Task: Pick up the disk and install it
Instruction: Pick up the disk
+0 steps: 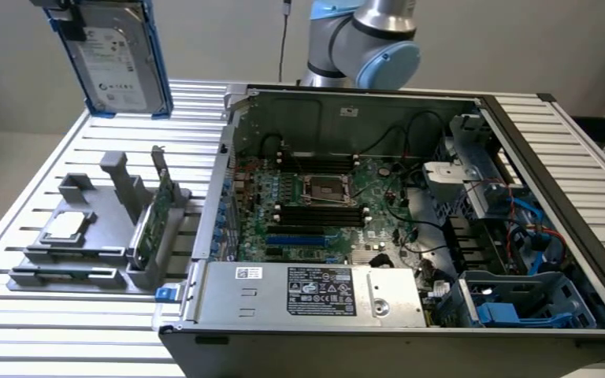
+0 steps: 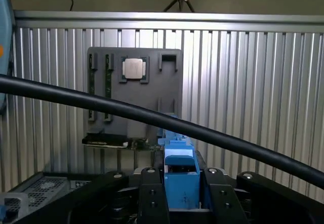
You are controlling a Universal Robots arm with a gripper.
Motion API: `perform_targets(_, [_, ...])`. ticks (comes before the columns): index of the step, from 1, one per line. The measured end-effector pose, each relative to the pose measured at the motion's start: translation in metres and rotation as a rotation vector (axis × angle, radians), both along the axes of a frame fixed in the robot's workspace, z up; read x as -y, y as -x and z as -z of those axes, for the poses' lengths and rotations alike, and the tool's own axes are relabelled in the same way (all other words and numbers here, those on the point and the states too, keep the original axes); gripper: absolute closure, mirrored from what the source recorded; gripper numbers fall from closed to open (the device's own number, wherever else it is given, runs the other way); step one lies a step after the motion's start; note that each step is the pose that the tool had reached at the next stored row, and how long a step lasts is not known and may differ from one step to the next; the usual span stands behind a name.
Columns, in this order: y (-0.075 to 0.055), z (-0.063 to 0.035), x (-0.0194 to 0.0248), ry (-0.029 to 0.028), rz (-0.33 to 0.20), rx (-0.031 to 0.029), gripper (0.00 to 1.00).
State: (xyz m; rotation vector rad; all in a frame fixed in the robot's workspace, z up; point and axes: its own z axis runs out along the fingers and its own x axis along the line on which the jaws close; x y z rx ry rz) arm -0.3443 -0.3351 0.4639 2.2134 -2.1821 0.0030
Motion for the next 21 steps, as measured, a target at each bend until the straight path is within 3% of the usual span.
perform_targets(21, [-0.095,-0.0174,0.0021,0.0000,0.000,-0.0023,0.67])
